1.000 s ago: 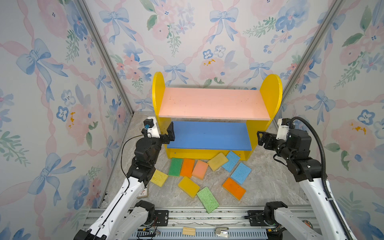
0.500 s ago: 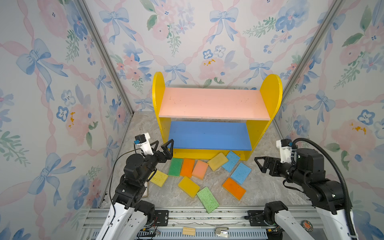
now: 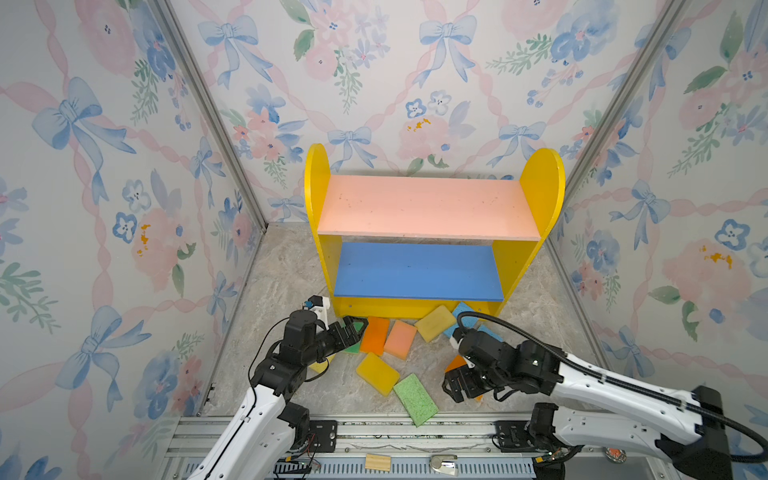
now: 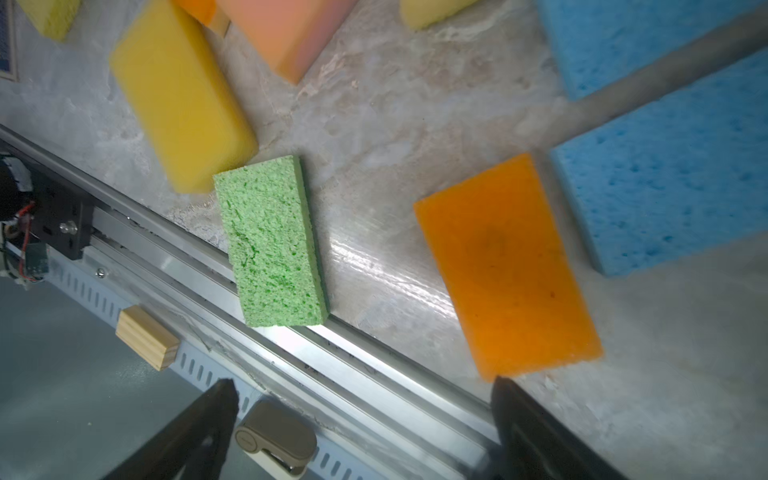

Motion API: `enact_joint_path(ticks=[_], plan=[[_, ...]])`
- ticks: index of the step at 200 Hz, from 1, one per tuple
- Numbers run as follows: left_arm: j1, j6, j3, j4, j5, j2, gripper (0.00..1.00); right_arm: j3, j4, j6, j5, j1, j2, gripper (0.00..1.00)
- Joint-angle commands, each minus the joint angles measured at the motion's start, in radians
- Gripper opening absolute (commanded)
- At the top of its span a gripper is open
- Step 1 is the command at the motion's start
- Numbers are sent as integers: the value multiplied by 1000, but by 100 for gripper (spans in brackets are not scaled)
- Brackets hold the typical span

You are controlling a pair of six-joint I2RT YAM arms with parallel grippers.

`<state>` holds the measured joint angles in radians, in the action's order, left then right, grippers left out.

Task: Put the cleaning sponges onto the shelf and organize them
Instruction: 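Grasp the light green sponge with the right gripper while the left gripper approaches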

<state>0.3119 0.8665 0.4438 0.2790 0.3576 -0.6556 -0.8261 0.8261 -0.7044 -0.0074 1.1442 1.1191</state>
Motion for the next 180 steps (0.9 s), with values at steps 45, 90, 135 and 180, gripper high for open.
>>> enact_joint_path(ticks=[45, 90, 135, 180], plan=[[0, -22, 17, 33, 13, 22, 98, -142, -224, 1, 38, 159, 405, 97], [-6, -33, 16, 35, 22, 20, 98, -166, -247, -8, 38, 200, 483, 97], [-22, -33, 10, 37, 36, 32, 98, -137, -261, -23, 46, 213, 523, 97], [-30, -21, -5, 37, 42, 50, 98, -128, -244, -26, 91, 212, 554, 97]])
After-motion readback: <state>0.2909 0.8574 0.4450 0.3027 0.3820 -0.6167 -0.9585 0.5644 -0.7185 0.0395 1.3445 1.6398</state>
